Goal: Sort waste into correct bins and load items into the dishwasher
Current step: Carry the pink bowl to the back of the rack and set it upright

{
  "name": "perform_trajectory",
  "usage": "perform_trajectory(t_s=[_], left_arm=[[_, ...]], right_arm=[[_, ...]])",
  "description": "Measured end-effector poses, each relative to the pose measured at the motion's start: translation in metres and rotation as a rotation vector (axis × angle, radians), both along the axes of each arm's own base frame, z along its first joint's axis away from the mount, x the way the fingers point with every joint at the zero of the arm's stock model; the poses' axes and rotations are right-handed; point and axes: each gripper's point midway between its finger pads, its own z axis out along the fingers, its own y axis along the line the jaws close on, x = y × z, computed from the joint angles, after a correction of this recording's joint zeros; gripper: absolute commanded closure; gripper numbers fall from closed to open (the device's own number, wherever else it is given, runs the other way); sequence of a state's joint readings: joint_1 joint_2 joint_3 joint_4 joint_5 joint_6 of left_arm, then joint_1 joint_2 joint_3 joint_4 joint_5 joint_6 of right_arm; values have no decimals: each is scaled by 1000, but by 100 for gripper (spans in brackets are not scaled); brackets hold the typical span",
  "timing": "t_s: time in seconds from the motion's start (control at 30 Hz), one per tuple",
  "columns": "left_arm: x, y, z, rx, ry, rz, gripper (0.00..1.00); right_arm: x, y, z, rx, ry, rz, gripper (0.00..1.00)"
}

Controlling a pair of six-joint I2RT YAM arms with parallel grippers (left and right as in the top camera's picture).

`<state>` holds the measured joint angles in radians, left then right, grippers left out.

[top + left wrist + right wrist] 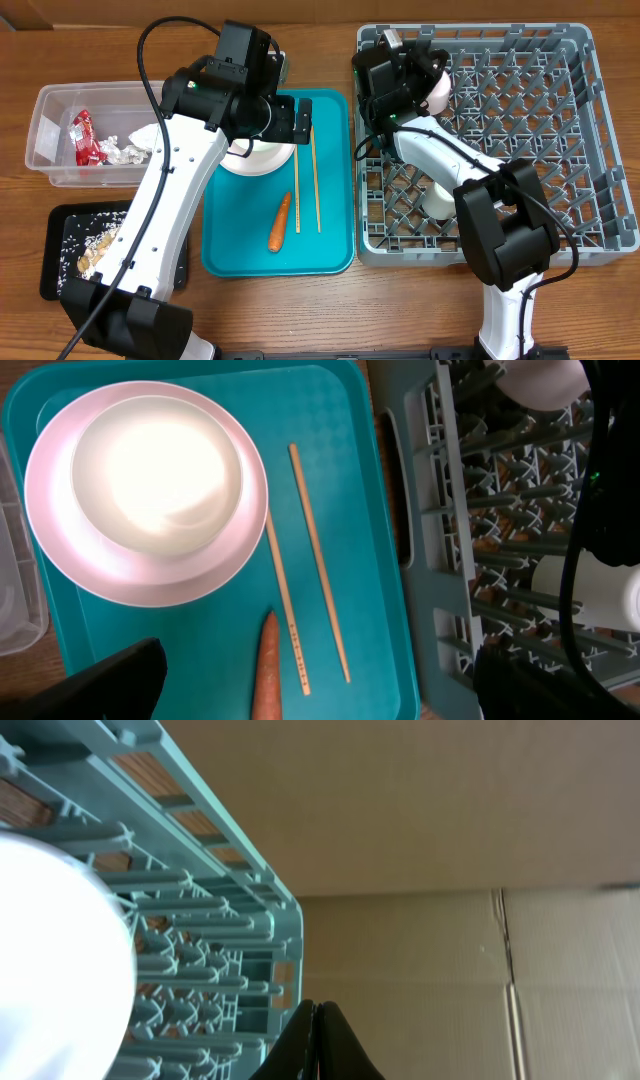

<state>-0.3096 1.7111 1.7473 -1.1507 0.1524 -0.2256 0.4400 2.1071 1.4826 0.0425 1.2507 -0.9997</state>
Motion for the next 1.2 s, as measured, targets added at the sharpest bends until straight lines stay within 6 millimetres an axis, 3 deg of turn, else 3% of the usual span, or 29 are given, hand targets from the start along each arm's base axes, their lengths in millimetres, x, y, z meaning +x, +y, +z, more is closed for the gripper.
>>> perform_trajectory(t_s=[0.27, 0.53, 0.7, 0.83, 0.9, 1.07, 1.2], left_arm=[[0, 0, 0, 0, 0, 0, 0], [0, 0, 0, 0, 0, 0, 0], [0, 0, 0, 0, 0, 0, 0], [0, 0, 0, 0, 0, 0, 0], [0, 0, 0, 0, 0, 0, 0], [0, 0, 0, 0, 0, 0, 0], [0, 0, 0, 0, 0, 0, 0]], right_arm=[[-6, -4, 3, 37, -73, -55, 90], [-11, 14, 10, 95, -145, -37, 89], [-22, 16, 48, 179, -226, -18, 83], [-37, 10, 84, 300, -276, 17, 72], [-44, 9, 90, 380, -262, 50, 66], [-50, 17, 86, 679, -224, 136, 57], [-56, 25, 66, 852, -159, 136, 57]])
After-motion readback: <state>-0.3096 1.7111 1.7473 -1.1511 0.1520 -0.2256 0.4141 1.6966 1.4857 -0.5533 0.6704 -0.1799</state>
